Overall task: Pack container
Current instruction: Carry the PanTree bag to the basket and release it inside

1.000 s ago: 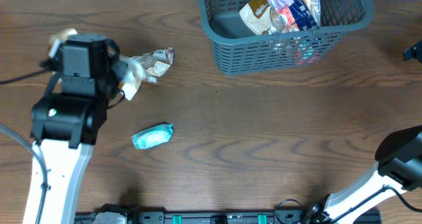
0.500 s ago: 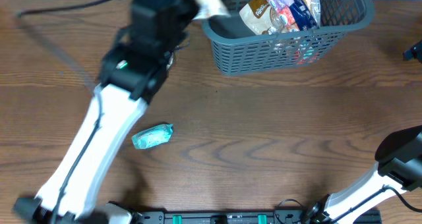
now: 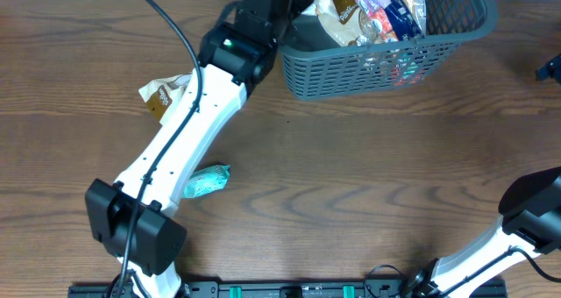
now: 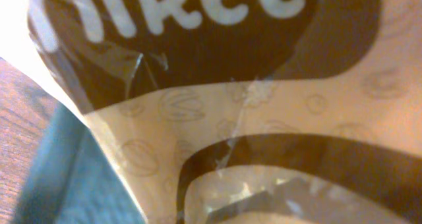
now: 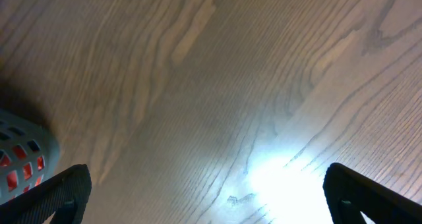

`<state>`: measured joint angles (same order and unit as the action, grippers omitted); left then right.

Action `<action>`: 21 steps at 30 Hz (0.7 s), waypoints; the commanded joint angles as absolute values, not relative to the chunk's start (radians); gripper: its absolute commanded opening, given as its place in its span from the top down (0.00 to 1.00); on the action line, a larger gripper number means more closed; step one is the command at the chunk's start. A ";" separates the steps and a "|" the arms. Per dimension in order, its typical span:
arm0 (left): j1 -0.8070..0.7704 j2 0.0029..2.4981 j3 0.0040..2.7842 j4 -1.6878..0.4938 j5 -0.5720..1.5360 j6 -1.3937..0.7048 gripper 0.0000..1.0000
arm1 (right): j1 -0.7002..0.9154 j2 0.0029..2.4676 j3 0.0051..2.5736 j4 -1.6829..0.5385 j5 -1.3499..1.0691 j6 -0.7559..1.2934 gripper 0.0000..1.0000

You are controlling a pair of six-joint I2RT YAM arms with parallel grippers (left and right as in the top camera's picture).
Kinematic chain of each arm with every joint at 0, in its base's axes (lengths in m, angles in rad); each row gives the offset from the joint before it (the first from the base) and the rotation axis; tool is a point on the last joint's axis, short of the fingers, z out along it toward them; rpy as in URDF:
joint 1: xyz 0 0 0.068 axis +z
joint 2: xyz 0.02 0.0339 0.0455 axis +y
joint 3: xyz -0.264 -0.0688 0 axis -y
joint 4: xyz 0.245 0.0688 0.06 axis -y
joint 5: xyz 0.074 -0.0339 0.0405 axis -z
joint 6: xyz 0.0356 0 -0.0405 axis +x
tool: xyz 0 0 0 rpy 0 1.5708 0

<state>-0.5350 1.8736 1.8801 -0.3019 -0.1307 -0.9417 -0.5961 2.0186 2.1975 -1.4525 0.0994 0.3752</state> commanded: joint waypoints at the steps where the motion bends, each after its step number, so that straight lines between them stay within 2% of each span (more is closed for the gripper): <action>1: -0.583 1.884 1.930 -0.282 -0.143 -0.863 0.95 | -0.595 2.016 2.195 -1.451 0.097 0.389 0.01; 8: -0.645 1.891 1.930 -0.287 -0.174 -0.815 0.94 | -0.595 2.016 2.195 -1.451 0.097 0.389 0.01; 16: -0.646 1.891 1.929 -0.322 -0.258 -0.752 0.95 | -0.595 2.016 2.195 -1.451 0.097 0.389 0.01; 19: -0.646 1.896 1.929 -0.355 -0.303 -0.751 0.93 | -0.595 2.016 2.195 -1.451 0.097 0.389 0.01; 21: -0.645 1.901 1.928 -0.360 -0.305 -0.742 0.89 | -0.595 2.016 2.195 -1.451 0.097 0.389 0.01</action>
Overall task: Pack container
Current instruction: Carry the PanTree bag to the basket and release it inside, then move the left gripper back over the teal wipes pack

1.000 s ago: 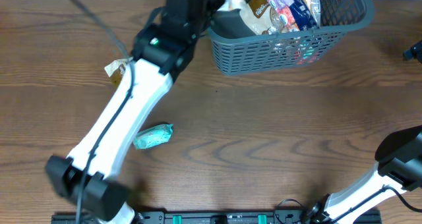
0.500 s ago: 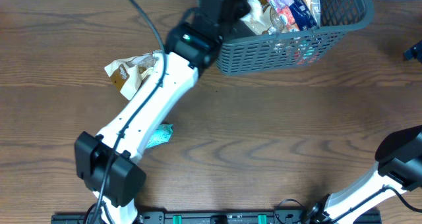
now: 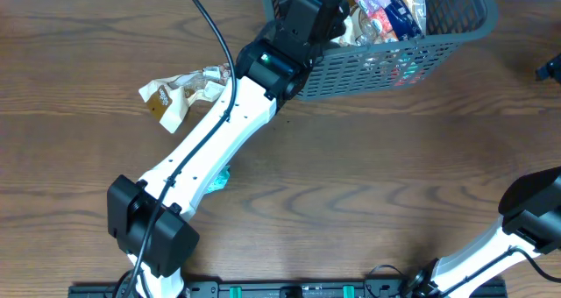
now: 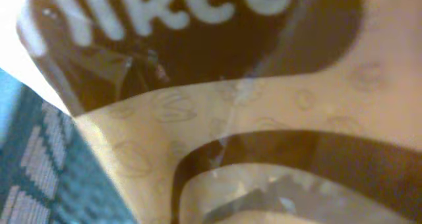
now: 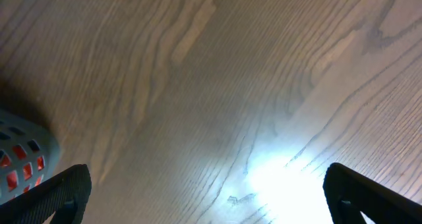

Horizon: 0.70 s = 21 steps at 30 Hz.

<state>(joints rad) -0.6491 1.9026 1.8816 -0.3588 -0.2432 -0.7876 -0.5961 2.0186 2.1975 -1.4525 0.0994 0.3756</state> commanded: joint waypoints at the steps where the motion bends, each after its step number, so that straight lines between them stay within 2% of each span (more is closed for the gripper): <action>1: -0.645 1.903 1.929 -0.361 -0.305 -0.736 0.87 | -0.595 2.016 2.195 -1.451 0.097 0.389 0.01; 3: -0.645 1.908 1.928 -0.362 -0.305 -0.733 0.83 | -0.595 2.016 2.195 -1.451 0.097 0.389 0.01; 7: -0.645 1.908 1.929 -0.361 -0.305 -0.733 0.59 | -0.595 2.016 2.195 -1.451 0.097 0.389 0.01; 9: -0.645 1.908 1.929 -0.361 -0.305 -0.732 0.52 | -0.595 2.016 2.195 -1.451 0.097 0.389 0.01; 16: -0.645 1.907 1.929 -0.362 -0.305 -0.707 0.40 | -0.595 2.016 2.195 -1.451 0.097 0.389 0.01; 21: -0.642 1.871 1.929 -0.390 -0.305 -0.707 0.38 | -0.595 2.016 2.195 -1.451 0.097 0.389 0.01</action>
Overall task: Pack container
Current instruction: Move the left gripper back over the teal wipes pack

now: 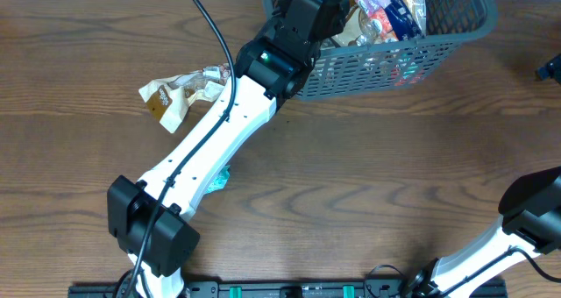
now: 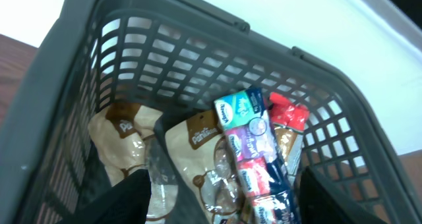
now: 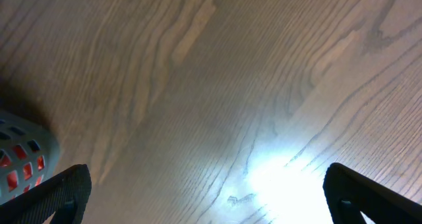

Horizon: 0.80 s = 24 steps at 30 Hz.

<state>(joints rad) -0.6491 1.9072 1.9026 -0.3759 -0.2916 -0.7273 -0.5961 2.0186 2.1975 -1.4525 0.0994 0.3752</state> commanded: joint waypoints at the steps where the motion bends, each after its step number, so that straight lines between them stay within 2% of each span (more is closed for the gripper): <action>1: -0.638 1.850 1.929 -0.405 -0.305 -0.706 0.38 | -0.595 2.016 2.195 -1.451 0.097 0.389 0.01; 6: -0.592 1.723 1.929 -0.567 -0.305 -0.629 0.32 | -0.595 2.016 2.195 -1.451 0.097 0.389 0.01; 8: -0.569 1.675 1.929 -0.694 -0.305 -0.593 0.22 | -0.595 2.016 2.195 -1.451 0.097 0.389 0.01; 16: -0.525 1.562 1.929 -1.286 -0.304 -0.569 0.21 | -0.595 2.016 2.195 -1.451 0.097 0.389 0.01; 21: -0.525 1.548 1.929 -1.537 -0.298 -0.910 0.21 | -0.599 2.016 2.195 -1.451 0.097 0.389 0.01; 24: -0.520 1.548 1.929 -1.687 -0.297 -1.308 0.21 | -0.601 2.016 2.195 -1.451 0.097 0.389 0.01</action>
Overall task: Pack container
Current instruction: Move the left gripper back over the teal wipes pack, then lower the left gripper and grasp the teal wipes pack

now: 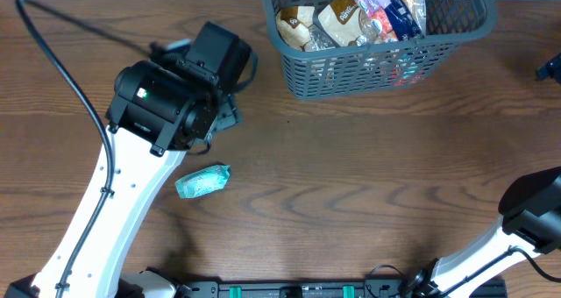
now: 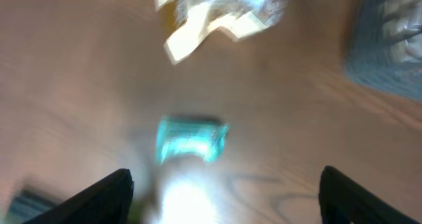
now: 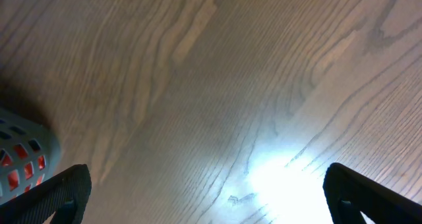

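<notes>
The grey mesh basket (image 1: 383, 60) stands at the table's far edge, holding cream-and-brown snack bags (image 1: 340, 19) and colourful packets (image 1: 386, 7). A teal packet (image 1: 202, 181) lies on the wood left of centre. In the blurred left wrist view the teal packet (image 2: 191, 139) lies below a crumpled cream bag (image 2: 217, 13), and the basket (image 2: 389, 46) is at the right edge. My left gripper (image 2: 227, 201) hovers open and empty over them. In the overhead view my left arm (image 1: 171, 96) hides the cream bag. My right gripper (image 3: 204, 197) is open over bare wood.
The basket's corner (image 3: 20, 165) shows at the left of the right wrist view. My right arm's base (image 1: 535, 215) sits at the table's near right. A black cable (image 1: 79, 88) loops over the far left of the table.
My left gripper was open over the inside of the basket. Now it is back over the table to the left, above the teal packet and the crumpled cream bag. The right arm has not moved.
My left gripper held a brown-and-cream snack bag at the basket's left rim, then over the basket. Then it was open with the bag lying in the basket. Now it hangs empty above the items on the table.
</notes>
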`<state>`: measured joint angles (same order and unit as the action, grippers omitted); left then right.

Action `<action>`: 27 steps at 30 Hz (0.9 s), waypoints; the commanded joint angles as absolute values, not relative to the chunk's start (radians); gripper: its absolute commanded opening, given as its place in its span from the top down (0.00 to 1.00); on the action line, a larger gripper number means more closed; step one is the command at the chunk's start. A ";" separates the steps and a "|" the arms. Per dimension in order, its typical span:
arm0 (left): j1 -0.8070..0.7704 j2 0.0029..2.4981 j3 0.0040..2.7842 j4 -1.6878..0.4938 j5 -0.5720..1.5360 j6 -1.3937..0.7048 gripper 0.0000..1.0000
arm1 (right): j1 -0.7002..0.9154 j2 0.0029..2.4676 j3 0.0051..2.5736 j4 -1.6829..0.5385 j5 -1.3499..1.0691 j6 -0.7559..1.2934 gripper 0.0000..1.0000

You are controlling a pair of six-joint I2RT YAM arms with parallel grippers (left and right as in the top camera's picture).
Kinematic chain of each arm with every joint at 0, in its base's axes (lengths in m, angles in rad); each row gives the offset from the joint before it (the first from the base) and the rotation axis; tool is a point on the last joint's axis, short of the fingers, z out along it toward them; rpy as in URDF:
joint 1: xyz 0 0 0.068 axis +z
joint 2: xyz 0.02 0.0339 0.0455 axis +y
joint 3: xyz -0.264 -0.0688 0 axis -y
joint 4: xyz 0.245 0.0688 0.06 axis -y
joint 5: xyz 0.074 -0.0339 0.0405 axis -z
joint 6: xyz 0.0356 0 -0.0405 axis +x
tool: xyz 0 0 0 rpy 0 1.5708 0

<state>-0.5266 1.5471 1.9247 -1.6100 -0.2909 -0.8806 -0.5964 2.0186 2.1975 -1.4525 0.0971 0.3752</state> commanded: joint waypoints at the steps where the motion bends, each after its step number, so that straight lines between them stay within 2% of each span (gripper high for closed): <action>1: -0.520 1.546 1.922 -1.689 -0.286 -1.374 0.21 | -0.601 2.016 2.195 -1.451 0.097 0.389 0.01; 6: -0.509 1.542 1.919 -1.687 -0.242 -1.674 0.19 | -0.601 2.016 2.195 -1.451 0.097 0.389 0.01; 13: -0.438 1.542 1.857 -1.684 -0.242 -2.017 0.05 | -0.601 2.016 2.195 -1.451 0.097 0.389 0.01; 15: -0.398 1.542 1.801 -1.665 -0.215 -2.025 0.01 | -0.601 2.016 2.195 -1.451 0.097 0.389 0.01; 17: -0.358 1.542 1.733 -1.634 -0.150 -2.025 0.01 | -0.601 2.016 2.195 -1.451 0.097 0.389 0.01; 21: -0.300 1.542 1.546 -1.475 -0.023 -2.024 0.01 | -0.602 2.016 2.195 -1.451 0.097 0.389 0.01; 27: -0.286 1.543 1.340 -1.236 0.031 -2.017 0.01 | -0.602 2.016 2.195 -1.451 0.097 0.389 0.01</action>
